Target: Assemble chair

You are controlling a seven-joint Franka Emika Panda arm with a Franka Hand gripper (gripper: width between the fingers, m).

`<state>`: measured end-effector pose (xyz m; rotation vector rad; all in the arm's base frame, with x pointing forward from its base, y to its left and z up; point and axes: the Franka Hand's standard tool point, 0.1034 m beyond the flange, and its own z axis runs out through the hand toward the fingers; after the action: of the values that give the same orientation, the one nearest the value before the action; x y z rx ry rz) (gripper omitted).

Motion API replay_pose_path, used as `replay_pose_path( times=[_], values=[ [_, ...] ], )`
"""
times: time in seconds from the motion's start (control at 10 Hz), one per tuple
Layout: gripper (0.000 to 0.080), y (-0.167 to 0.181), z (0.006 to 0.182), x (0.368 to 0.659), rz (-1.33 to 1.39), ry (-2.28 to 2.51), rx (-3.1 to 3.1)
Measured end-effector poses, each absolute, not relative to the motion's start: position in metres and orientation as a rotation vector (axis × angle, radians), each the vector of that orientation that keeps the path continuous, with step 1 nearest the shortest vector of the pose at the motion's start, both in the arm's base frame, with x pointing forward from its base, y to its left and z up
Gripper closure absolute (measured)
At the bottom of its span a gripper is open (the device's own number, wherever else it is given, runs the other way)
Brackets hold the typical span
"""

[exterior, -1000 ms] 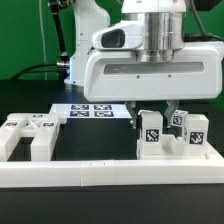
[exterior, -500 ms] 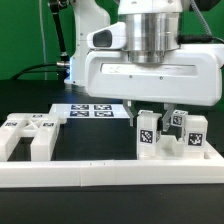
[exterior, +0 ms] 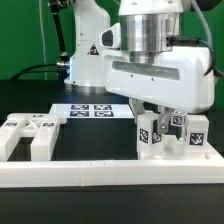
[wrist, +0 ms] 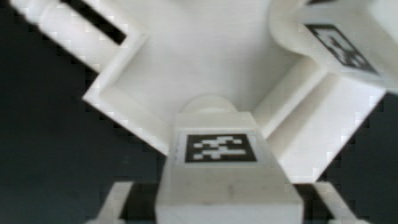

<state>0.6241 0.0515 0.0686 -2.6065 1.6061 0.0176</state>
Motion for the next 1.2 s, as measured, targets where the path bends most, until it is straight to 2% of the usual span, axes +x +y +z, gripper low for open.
replay_pose_path(
  times=[0.2,0.3,0.4,0.5,0.6,0.7,1.2],
  values=[
    [0.0509,0.0519,0.0686,0.6245,0.021,1.711,-2.539],
    [0.0435,0.0519,0.0685,0.6244,0.021,1.711,-2.539],
    [0.0299,0.0518,0.0685,0.6244,0.020,1.697,-2.549],
    [0.0299,0.0516,0.0689,0.6247,0.014,1.607,-2.610],
    [0.0182,0.0534,0.0696,0.6250,0.013,1.544,-2.648],
    [0.0160,0.0547,0.0703,0.6253,0.006,1.433,-2.707],
    [0.0151,0.0551,0.0703,0.6251,-0.034,0.760,-2.968]
  ],
)
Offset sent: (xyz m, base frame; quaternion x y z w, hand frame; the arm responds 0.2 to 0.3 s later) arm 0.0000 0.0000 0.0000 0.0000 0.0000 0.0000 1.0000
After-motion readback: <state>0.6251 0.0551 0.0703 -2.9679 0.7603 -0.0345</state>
